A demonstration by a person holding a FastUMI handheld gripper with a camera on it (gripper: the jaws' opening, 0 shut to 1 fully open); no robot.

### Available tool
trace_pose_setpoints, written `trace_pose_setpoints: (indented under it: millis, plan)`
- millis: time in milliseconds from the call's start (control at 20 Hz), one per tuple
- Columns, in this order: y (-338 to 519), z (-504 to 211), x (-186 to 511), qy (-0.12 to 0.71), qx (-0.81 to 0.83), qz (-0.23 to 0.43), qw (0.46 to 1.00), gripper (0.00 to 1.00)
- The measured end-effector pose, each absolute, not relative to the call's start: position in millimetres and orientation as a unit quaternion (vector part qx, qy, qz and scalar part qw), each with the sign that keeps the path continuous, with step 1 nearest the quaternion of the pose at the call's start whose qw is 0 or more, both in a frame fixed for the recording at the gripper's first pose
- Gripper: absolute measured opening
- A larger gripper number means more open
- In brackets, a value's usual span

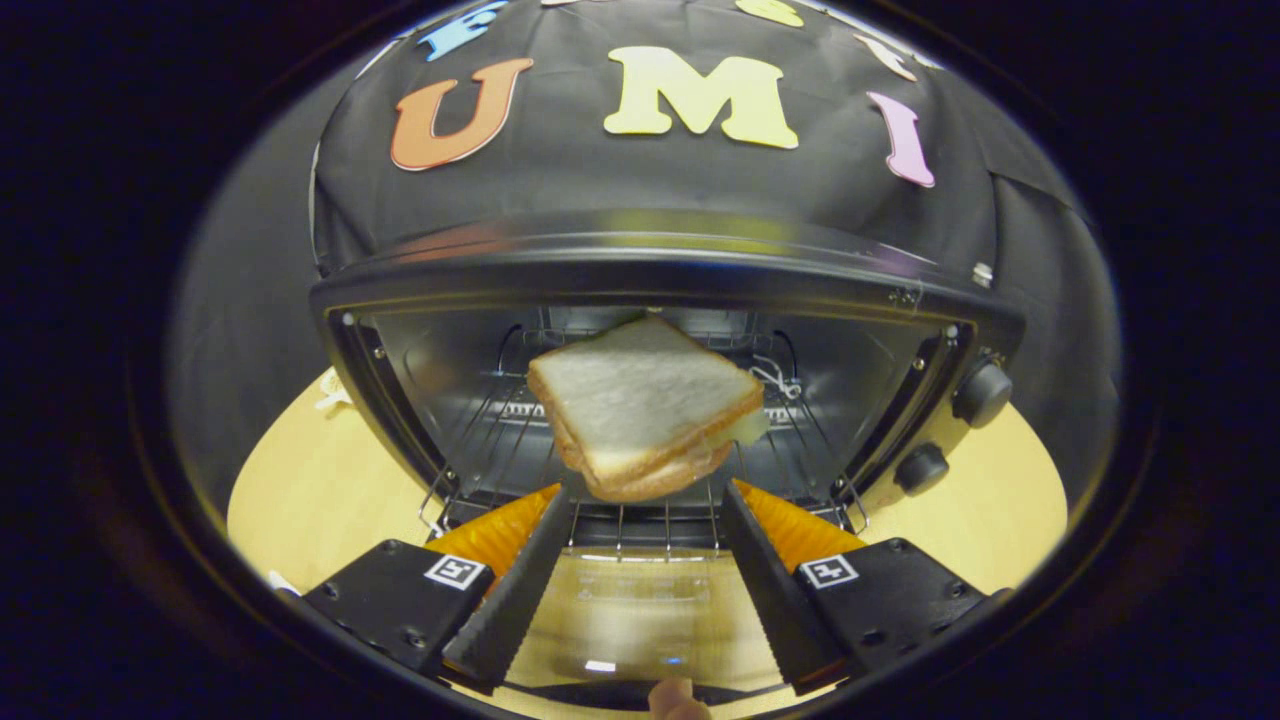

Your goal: Open the toaster oven, put the food inside, and close the toaster oven door.

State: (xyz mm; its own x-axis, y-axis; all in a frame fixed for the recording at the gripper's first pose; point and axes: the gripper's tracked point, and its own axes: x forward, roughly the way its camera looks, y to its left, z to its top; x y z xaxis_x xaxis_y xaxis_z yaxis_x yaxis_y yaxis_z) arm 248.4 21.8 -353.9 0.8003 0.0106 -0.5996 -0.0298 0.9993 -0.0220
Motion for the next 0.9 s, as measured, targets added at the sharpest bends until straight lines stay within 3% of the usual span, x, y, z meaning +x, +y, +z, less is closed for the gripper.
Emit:
trace_pose_setpoints:
  millis: [900]
  plan:
    - [18, -373, 115, 0.402, -0.008, 0.008, 0.916, 0.99]
